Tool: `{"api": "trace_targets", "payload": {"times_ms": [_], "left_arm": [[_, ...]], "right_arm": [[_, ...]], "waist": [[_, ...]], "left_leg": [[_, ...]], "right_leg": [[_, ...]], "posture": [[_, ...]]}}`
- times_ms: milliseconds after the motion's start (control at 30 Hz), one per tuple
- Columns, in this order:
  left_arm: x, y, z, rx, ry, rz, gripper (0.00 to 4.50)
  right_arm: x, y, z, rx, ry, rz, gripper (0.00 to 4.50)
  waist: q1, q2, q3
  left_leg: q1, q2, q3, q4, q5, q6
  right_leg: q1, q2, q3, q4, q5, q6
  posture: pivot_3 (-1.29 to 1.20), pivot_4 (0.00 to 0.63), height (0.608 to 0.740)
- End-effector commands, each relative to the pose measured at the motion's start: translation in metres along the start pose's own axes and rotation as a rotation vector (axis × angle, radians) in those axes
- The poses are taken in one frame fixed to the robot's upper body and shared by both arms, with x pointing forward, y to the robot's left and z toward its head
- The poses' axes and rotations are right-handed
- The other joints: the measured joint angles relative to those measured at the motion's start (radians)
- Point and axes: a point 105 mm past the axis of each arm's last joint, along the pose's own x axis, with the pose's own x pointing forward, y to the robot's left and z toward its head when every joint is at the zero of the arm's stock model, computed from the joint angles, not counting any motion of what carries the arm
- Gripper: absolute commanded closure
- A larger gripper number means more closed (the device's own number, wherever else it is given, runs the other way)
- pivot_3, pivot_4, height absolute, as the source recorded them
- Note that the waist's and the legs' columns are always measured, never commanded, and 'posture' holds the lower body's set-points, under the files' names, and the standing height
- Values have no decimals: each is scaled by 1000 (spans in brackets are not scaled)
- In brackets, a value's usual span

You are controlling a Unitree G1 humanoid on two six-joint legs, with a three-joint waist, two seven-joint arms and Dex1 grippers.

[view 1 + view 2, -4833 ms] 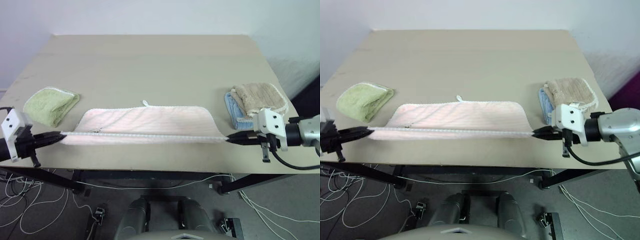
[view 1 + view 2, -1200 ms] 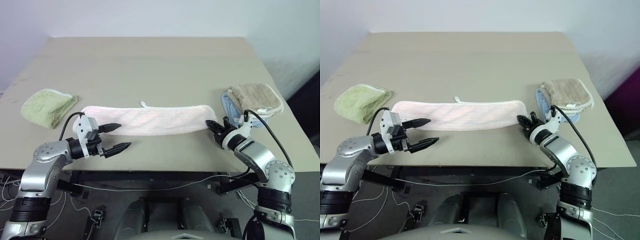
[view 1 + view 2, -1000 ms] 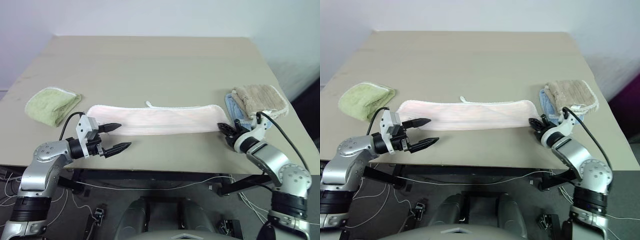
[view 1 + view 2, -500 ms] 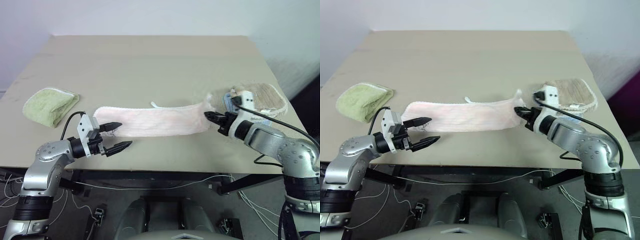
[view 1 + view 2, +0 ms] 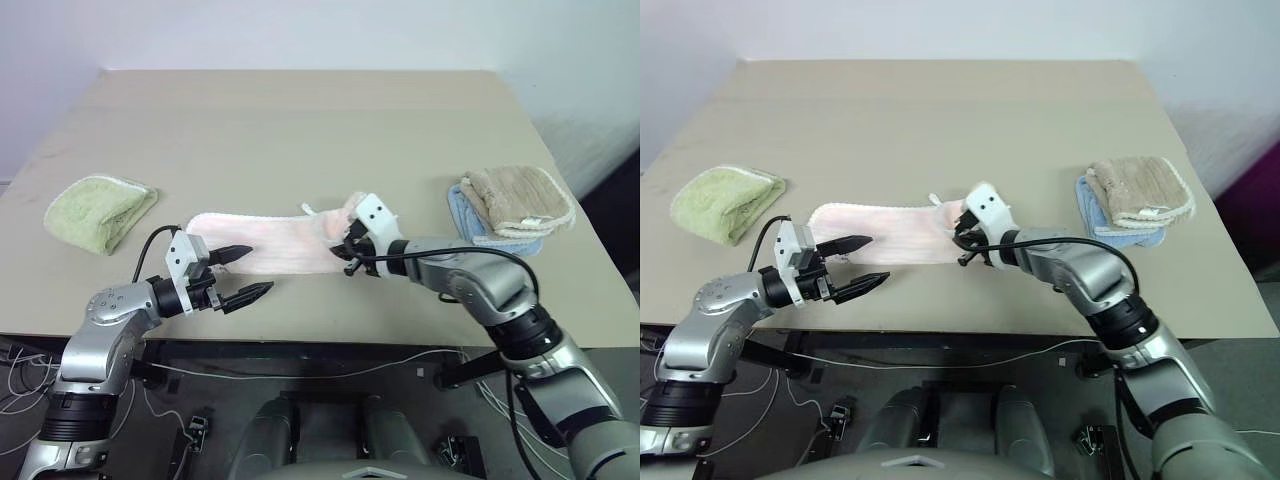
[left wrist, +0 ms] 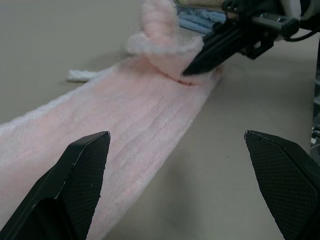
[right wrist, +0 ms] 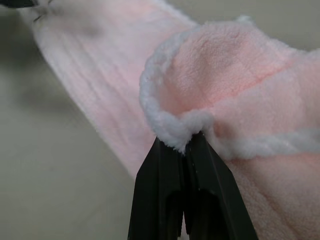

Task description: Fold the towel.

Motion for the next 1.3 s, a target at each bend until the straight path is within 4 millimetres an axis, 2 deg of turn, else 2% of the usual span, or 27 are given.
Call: {"api": "trace_targets", "payload": {"times_ms": [33, 300, 433, 700, 800, 867, 900, 1033, 1167, 1233, 1300], "left_arm": [[2, -5, 10, 43, -31, -7, 0], [3, -6, 9, 37, -34, 0, 0], [4, -6, 9, 35, -38, -1, 0], [2, -6, 8, 20, -42, 12, 0], [0, -6, 7, 14, -43, 25, 0], [-1, -5, 6, 10, -43, 34, 0], [-1, -5, 6, 9, -44, 37, 0], [-1, -6, 5, 2, -45, 44, 0], [-1, -6, 6, 4, -46, 51, 0], [-2, -6, 7, 7, -46, 59, 0], [-5, -6, 7, 9, -44, 71, 0]], "right_arm": [[7, 3, 10, -69, -24, 16, 4482], [8, 4, 14, -76, -48, 33, 4482], [1, 12, 25, -31, -116, 83, 3531], [-34, 16, 51, -2, -278, 122, 756], [-47, 3, 53, 29, -307, 82, 756], [-49, -14, 51, 62, -312, 15, 756], [-48, -26, 50, 79, -309, -37, 942], [-31, -54, 43, 73, -296, -133, 1994], [-1, -65, 35, -3, -262, -173, 3452], [10, -63, 34, -42, -254, -160, 4126], [20, -54, 35, -53, -263, -114, 4126]], "waist": [[0, 0, 0], [-1, 0, 0], [0, 0, 0], [1, 0, 0], [1, 0, 0], [1, 0, 0], [1, 0, 0], [-2, 0, 0], [-6, 0, 0], [-5, 0, 0], [-5, 0, 0]], "left_leg": [[0, 0, 0, 0, 0, 0], [0, 0, 0, -1, 0, 0], [0, 0, 0, -1, 0, 0], [0, 0, -1, -1, 0, 0], [0, -1, -1, -1, 0, 0], [0, -1, -1, -1, 0, 0], [0, -1, -1, -1, 0, 0], [0, 0, 0, -2, 0, 0], [0, 0, 0, -3, 0, 0], [0, -1, 1, -3, 0, -1], [0, -1, 1, -3, 0, -1]], "right_leg": [[0, 0, 0, 0, 0, 0], [0, 0, 0, 0, 0, 0], [-1, 0, 0, 0, 0, 0], [0, -1, 0, 0, 0, 0], [0, -1, 0, 0, 0, 0], [0, -1, 0, 0, 0, 0], [0, -1, 0, 0, 0, 0], [-1, -1, 0, 0, 0, 0], [-2, 0, 1, 0, 0, 0], [-2, 0, 0, 0, 0, 0], [-2, 0, 0, 0, 0, 0]], "posture": [[0, 150, 740], [0, 150, 740], [0, 150, 740], [0, 150, 740], [0, 150, 740], [0, 150, 740], [0, 150, 740], [0, 150, 740], [0, 150, 740], [0, 150, 740], [0, 150, 740]]}}
